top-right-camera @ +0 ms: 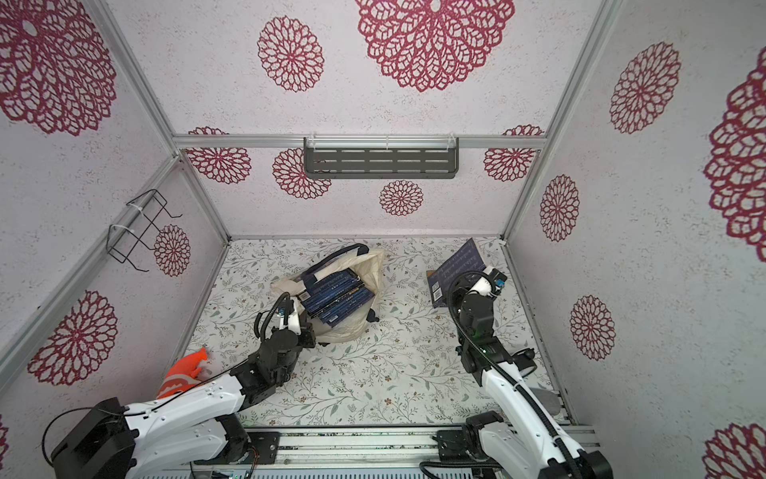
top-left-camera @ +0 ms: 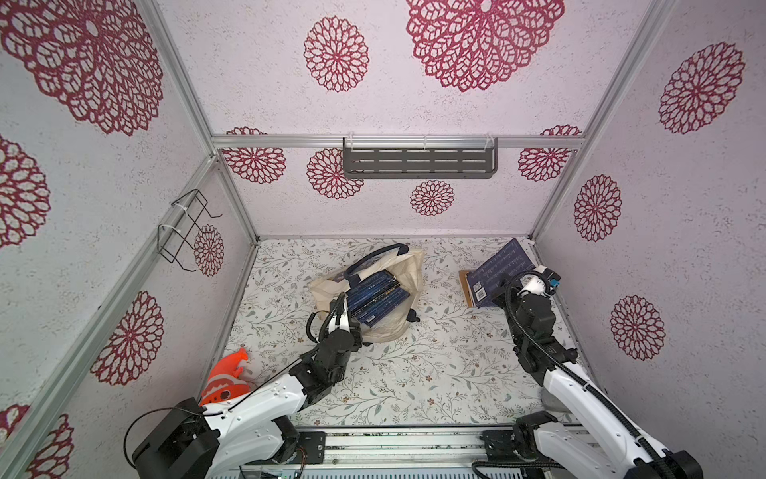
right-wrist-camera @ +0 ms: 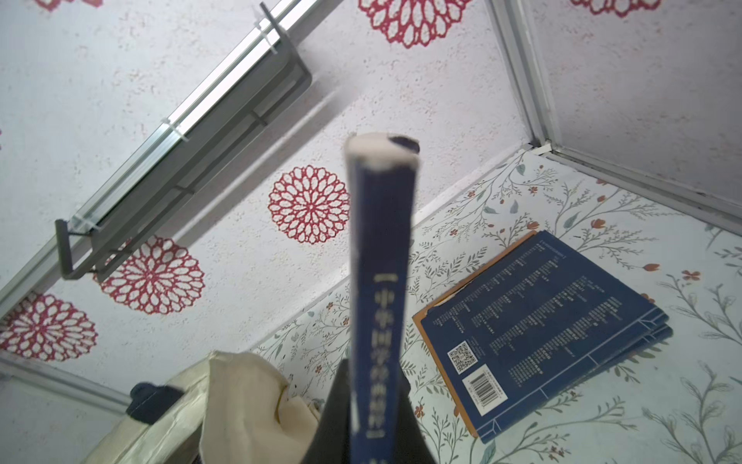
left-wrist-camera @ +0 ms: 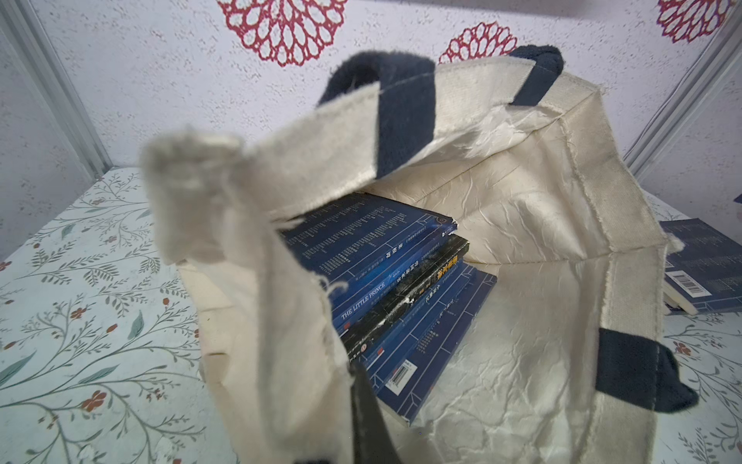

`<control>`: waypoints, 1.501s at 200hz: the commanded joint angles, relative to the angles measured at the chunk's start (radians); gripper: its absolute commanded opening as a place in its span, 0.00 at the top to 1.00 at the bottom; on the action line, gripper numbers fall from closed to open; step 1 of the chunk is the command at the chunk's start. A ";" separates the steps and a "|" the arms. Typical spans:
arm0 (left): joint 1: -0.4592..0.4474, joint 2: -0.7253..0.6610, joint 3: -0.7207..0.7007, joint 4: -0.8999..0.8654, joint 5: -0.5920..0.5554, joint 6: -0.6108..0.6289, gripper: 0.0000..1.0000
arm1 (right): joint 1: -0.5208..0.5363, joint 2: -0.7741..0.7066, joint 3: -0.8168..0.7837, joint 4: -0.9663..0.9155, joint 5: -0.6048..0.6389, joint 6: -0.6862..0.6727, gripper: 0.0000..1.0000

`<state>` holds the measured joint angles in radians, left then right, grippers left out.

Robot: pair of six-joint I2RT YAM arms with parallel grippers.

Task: Take out the books from the canvas bag
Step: Place the book on the book.

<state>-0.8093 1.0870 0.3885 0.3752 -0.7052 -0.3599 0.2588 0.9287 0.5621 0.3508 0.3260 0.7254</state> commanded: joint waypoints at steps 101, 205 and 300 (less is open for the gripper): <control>-0.018 -0.005 0.014 -0.010 0.000 0.005 1.00 | -0.314 0.367 -0.149 0.676 -0.314 0.416 1.00; -0.019 0.007 0.018 -0.009 0.001 0.006 1.00 | -0.345 0.581 -0.157 1.002 -0.353 0.541 1.00; -0.019 0.017 0.021 -0.007 0.003 0.007 1.00 | -0.348 0.656 -0.178 0.754 -0.281 0.576 1.00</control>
<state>-0.8093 1.0935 0.3885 0.3756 -0.6998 -0.3599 -0.0826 1.6306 0.3660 1.1725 -0.0078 1.2995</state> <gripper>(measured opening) 0.070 0.103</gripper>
